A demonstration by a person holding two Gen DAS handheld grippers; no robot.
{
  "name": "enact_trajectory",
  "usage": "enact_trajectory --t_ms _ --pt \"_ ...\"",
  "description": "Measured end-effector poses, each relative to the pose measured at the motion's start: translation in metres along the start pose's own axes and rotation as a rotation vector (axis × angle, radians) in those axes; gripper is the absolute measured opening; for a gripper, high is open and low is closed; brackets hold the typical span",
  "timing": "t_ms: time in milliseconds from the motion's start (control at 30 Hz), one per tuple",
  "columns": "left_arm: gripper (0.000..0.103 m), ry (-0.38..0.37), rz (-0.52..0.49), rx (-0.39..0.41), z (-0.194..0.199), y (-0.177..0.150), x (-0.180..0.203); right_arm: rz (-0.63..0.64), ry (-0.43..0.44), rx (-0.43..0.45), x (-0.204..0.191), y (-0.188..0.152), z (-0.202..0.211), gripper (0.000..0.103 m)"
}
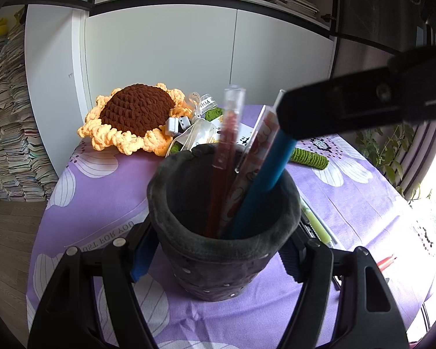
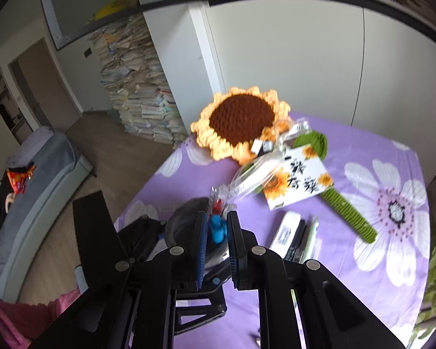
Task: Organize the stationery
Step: 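Insert the blue pen into the grey cup, release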
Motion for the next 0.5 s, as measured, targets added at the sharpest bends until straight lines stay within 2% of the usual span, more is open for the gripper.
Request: enact_trajectory --t_ms 67,167,300,367,500 --pt "0.071 0.0 0.0 0.0 0.0 0.0 0.001 -0.019 0.011 -0.008 0.004 -0.003 0.001 0.014" --pt "0.071 0.001 -0.001 0.0 0.0 0.0 0.001 -0.044 0.014 0.029 0.014 -0.003 0.016 0.014" --pt "0.07 0.002 -0.002 0.001 0.0 0.0 0.001 -0.12 -0.045 0.062 0.047 -0.004 0.032 0.015" --pt "0.07 0.001 -0.001 0.0 0.0 0.0 0.001 -0.177 -0.083 0.032 0.069 -0.012 0.027 0.016" --pt "0.071 0.001 -0.001 0.0 0.0 0.0 0.001 -0.233 -0.192 -0.121 0.101 -0.044 -0.01 0.016"
Point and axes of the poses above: each gripper's, at about its wrist camera, not at the fingertips, and z roughly against the way its jaws point, x to its right, y to its top, the point moved 6 cm from there along -z, roughly the way its jaws point, and after that the axes turned 4 degrees about -y, right-handed, at the moved point
